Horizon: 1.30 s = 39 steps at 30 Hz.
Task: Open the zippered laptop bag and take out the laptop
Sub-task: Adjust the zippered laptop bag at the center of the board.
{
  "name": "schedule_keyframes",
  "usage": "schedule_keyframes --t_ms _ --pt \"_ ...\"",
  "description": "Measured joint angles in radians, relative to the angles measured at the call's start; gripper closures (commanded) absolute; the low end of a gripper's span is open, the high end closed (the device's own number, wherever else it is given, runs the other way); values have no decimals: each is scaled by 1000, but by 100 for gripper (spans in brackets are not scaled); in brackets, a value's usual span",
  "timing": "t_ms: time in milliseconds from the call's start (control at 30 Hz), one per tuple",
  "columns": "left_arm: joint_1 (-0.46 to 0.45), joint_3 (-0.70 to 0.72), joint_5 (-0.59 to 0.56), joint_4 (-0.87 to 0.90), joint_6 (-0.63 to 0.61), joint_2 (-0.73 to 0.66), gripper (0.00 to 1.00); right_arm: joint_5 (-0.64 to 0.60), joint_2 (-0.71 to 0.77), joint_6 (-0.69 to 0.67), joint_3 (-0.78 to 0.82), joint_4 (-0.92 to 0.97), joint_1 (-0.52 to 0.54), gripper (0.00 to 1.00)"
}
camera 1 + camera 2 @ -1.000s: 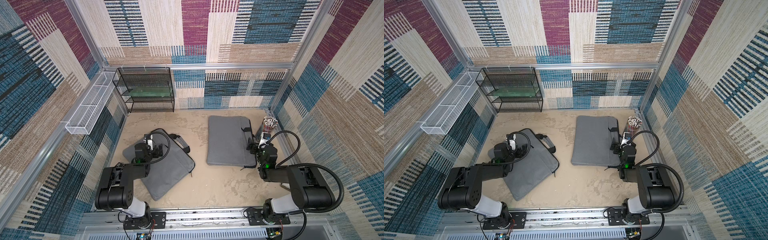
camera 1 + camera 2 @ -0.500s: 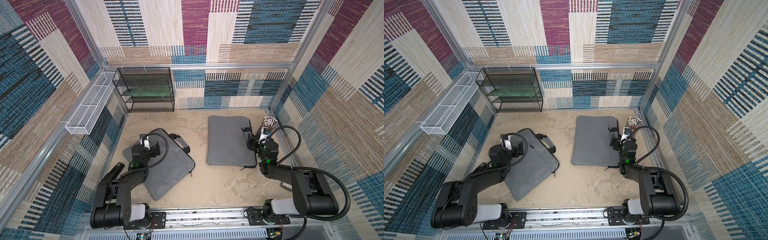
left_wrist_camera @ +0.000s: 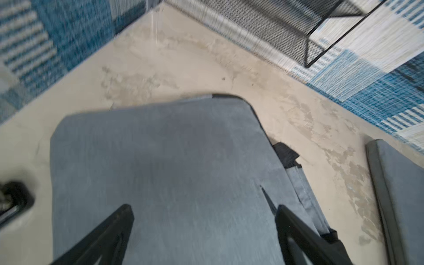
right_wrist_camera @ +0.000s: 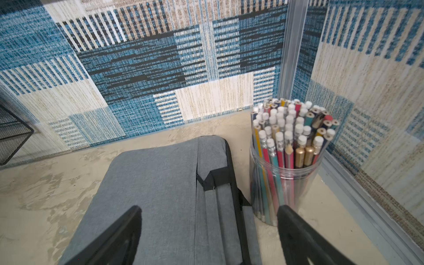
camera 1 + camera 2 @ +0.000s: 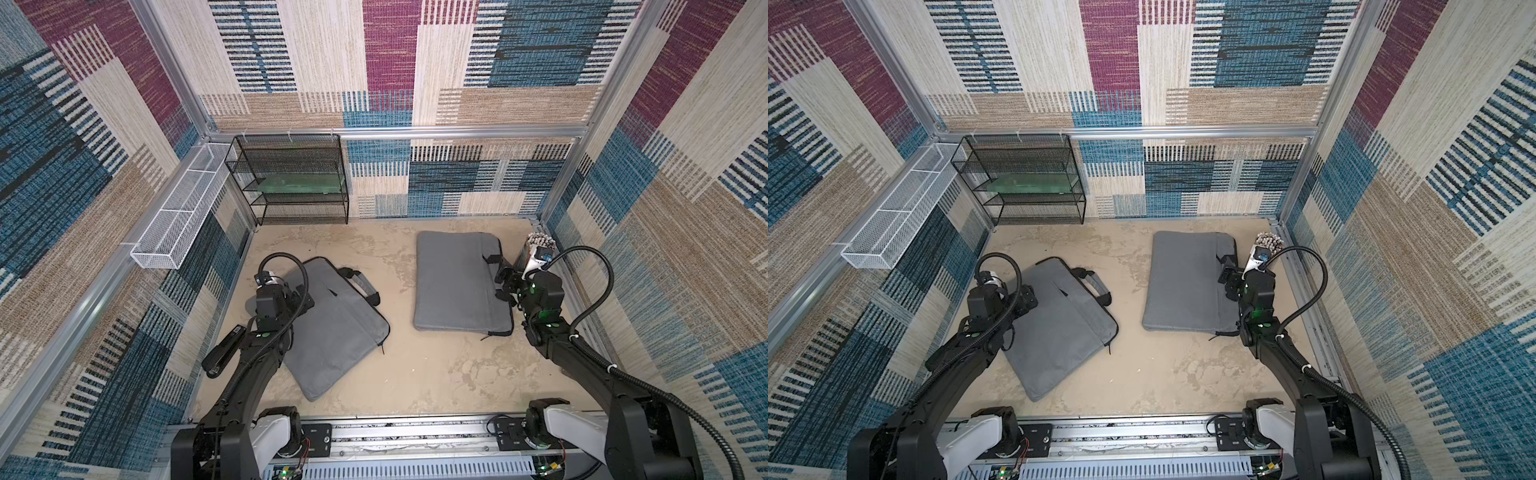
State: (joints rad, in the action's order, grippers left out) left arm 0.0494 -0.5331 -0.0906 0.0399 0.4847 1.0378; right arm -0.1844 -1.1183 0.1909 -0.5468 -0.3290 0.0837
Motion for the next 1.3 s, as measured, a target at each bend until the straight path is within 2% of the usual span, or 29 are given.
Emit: schedule_keyframes --t_ms 133,367,467,567,633,800,967,1100,1200,1300 --pt "-4 26 -33 165 138 -46 1 0 -24 48 -76 137 31 5" --pt "-6 23 -109 327 208 2 1 20 -85 107 -147 289 115 5" --pt "-6 23 -97 302 211 76 2 43 -108 133 -169 309 140 5" --pt "-4 10 -85 257 202 158 18 66 -131 158 -185 318 164 5" --pt "-4 -14 -66 200 190 218 23 88 -149 175 -195 320 190 1" --pt "-6 -92 22 114 131 334 31 159 -215 198 -223 320 284 15" --pt "-6 -178 83 90 90 436 31 214 -319 222 -265 327 412 26" --pt "-6 -237 132 62 84 508 32 230 -389 248 -299 349 530 30" --pt "-6 -232 150 69 89 481 28 236 -402 283 -301 372 621 30" --pt "-7 -209 146 116 100 392 27 230 -398 325 -301 412 712 30"
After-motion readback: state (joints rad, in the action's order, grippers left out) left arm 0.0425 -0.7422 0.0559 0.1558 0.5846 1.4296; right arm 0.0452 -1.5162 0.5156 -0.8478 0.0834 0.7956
